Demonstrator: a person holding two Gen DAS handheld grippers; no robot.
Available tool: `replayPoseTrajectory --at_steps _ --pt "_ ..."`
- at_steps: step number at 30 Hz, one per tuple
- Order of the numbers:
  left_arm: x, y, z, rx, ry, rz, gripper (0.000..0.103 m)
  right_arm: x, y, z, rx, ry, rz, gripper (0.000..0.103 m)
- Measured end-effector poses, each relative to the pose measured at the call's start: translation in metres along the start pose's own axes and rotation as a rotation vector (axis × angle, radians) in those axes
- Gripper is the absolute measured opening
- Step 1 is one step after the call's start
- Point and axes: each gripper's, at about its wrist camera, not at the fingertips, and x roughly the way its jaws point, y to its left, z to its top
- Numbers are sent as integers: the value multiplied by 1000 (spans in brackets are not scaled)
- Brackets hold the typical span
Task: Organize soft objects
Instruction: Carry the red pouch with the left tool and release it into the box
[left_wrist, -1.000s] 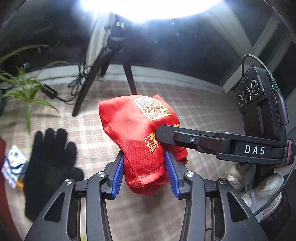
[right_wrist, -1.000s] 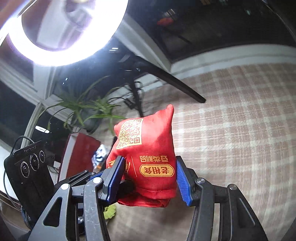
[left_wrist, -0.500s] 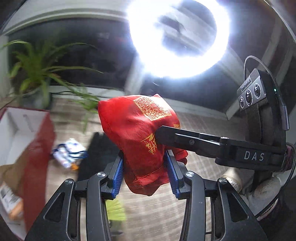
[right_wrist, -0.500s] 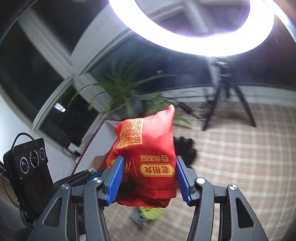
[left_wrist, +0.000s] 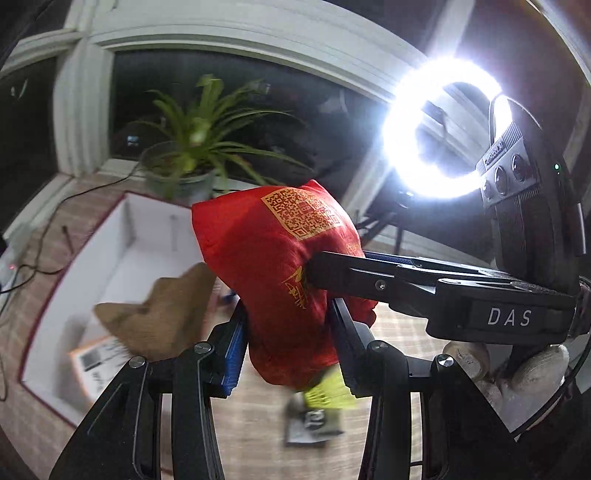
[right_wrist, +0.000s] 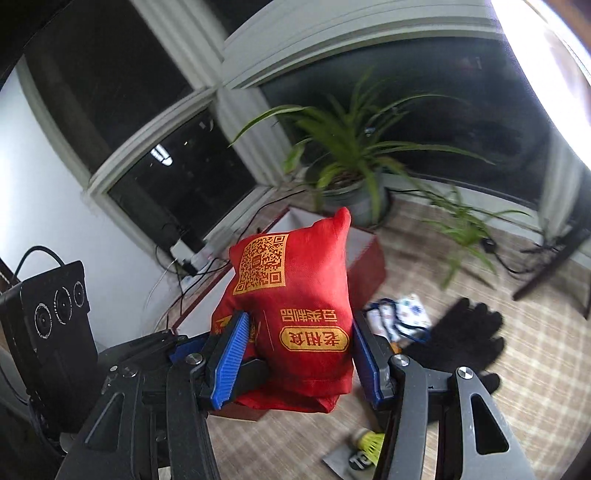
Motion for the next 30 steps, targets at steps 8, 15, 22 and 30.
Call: replayPoseTrajectory --at_steps 8,15,22,30 --pt "4 48 6 -35 8 64 41 56 25 19 -36 51 25 51" --pt "16 89 15 -83 46 91 41 100 36 36 -56 90 8 50" --pt "28 107 21 -89 51 153 42 123 38 49 -77 116 -21 52" --pt "30 118 15 -119 63 217 42 112 25 53 -68 98 -54 55"
